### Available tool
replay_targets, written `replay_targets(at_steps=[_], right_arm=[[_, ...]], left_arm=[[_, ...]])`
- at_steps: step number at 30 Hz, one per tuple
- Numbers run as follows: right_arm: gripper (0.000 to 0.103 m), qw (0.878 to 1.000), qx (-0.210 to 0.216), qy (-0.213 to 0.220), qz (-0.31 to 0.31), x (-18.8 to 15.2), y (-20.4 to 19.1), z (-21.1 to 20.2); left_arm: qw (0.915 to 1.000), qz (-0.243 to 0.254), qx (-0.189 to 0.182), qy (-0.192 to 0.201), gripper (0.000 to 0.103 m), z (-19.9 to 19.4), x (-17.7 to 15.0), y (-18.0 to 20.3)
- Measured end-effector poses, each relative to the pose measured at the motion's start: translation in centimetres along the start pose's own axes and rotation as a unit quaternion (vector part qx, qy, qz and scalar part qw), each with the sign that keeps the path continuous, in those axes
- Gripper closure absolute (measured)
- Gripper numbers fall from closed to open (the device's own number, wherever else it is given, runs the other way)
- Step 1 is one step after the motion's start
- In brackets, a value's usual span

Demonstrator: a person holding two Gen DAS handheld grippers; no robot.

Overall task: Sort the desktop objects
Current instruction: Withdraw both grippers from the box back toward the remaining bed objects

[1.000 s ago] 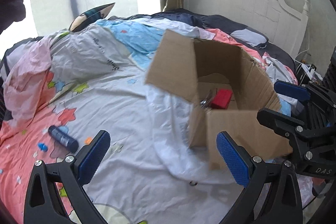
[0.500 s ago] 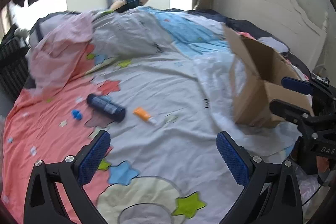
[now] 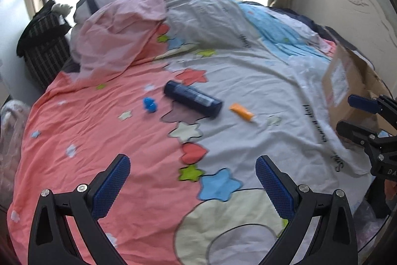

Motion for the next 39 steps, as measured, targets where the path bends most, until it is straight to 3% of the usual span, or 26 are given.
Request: replay_targets(at_steps=[13,22,34,39], right_arm=[[0.038,0.997,0.061,-0.038,-0.005,1.5,-2.5,7.1],[0.038,0.995,0.069,-0.066,-0.015,2.0,-3.0,11.6],[0.038,0.995,0.045,-0.085,-0.034,2.6,-1.9,16.2],[0.038,0.994,0.053,-0.092,-0.034,2.9,-1.6,18.1]], left_arm=[[0.9997,-0.003,0.012,-0.019,0.0,3.6,0.5,-4.0],[0.9988,-0.004,-0.019,-0.044,0.0,7.6,1.7,-4.7],[0.9977,0.021,-0.008,-0.064,0.0,12.4,2.5,-5.2],[0.9979,0.002,-0.005,-0.064,0.0,14.1,3.5,-6.3]])
Point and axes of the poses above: each gripper's, at about its wrist camera, not at the fingertips, and z roughly the way its jaws point, y to its right, x to its top, the point moved 5 cm from there along z, roughly the way its jaws point, and after that the axes turned 10 degrees about -z, right-handed, at the moved point
